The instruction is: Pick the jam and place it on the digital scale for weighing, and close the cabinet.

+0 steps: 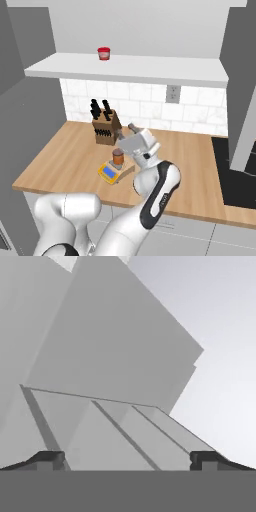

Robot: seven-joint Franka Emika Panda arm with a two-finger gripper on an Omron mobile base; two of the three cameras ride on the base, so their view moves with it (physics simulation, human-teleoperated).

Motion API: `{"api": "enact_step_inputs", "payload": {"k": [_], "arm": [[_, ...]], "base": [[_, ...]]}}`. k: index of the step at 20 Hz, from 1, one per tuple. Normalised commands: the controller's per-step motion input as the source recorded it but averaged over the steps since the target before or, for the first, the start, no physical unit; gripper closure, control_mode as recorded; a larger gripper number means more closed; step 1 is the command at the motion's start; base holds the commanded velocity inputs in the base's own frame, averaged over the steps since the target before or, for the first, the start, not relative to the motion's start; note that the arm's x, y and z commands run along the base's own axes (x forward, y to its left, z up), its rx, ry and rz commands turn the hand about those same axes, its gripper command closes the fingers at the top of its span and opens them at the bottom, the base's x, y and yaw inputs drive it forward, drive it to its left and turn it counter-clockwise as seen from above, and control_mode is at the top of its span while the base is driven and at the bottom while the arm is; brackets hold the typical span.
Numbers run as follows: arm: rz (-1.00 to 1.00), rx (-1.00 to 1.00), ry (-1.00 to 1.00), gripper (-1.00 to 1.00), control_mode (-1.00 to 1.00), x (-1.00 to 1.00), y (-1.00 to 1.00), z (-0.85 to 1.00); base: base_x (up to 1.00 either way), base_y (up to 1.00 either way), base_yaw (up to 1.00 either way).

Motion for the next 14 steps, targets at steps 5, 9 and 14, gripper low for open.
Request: {"api": "enact_step_inputs", "payload": {"k": [5, 9, 14], "arm": [[-0.28, 0.30, -0.28, -1.00, -1.00, -0.32, -0.26, -0.21], [-0.49, 0.16, -0.62, -1.00, -1.00, -0.17, 0.00, 0.01], [-0.40, 0.02, -0.09, -1.00, -1.00, -0.04, -0.26, 0.34]], "base": [[0.00, 0.00, 0.00], [0.00, 0.00, 0.00], [0.00, 0.00, 0.00]]}}
